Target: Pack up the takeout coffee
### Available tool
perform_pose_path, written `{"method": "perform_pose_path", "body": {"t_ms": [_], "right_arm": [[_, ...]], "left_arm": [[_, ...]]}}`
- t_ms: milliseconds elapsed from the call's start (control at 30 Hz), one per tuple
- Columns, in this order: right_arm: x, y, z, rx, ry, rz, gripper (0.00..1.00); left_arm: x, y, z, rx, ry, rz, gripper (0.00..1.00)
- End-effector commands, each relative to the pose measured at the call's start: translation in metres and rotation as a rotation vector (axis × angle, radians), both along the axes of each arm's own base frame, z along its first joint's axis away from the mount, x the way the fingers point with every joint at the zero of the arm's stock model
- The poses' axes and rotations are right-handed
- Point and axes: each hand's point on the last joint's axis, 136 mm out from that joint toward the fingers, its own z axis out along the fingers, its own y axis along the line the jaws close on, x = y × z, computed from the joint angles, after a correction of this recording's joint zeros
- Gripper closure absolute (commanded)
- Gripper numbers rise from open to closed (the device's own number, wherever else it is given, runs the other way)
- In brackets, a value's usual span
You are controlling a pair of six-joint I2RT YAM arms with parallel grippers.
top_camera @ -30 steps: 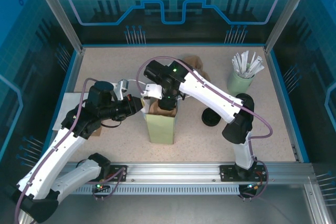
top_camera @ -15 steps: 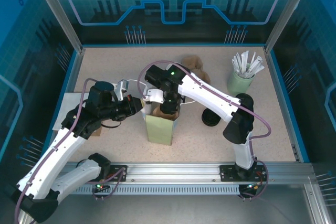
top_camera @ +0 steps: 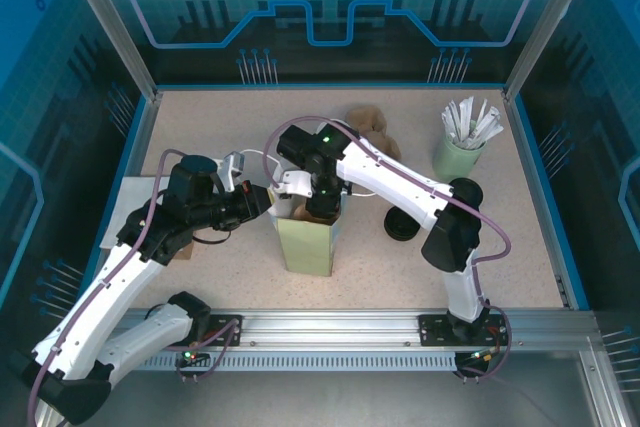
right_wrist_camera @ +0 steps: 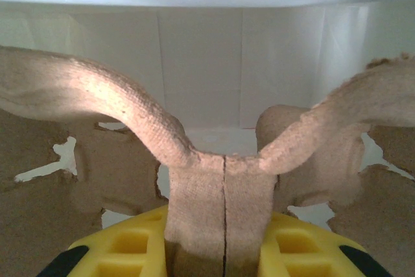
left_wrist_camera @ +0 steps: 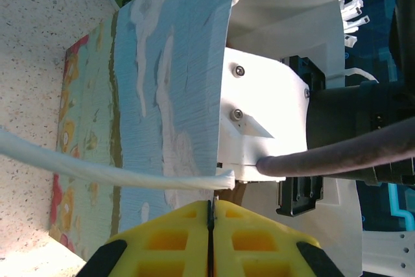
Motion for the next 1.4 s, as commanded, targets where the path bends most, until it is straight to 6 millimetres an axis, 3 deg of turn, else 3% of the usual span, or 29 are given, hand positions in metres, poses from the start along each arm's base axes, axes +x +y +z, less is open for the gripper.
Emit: {"method": "perform_pose_path", "body": {"t_ms": [0, 467, 800, 1100, 1367], "right_arm": [[-0.002, -0.009, -0.010, -0.039, 0.039, -0.015, 0.73], [0.000, -0.004, -0.033, -0.065, 0.072, -0.016, 0.73], [0.003, -0.016, -0.048, -0.114, 0.078, -0.020, 0.73], [0.009, -0.005, -0.057, -0.087, 0.088, -0.038, 0.72], [0.007, -0.008, -0.064, -0.113, 0.104, -0.032, 0.71]], "left_arm": [[0.002, -0.001, 0.009, 0.009, -0.041, -0.009, 0.91], [0.002, -0.006, 0.012, 0.009, -0.044, -0.025, 0.90], [0.001, -0.001, 0.016, 0.030, -0.053, -0.012, 0.91], [0.000, -0.003, 0.011, 0.023, -0.039, -0.018, 0.91], [0.001, -0.006, 0.011, 0.017, -0.041, -0.020, 0.90]]}}
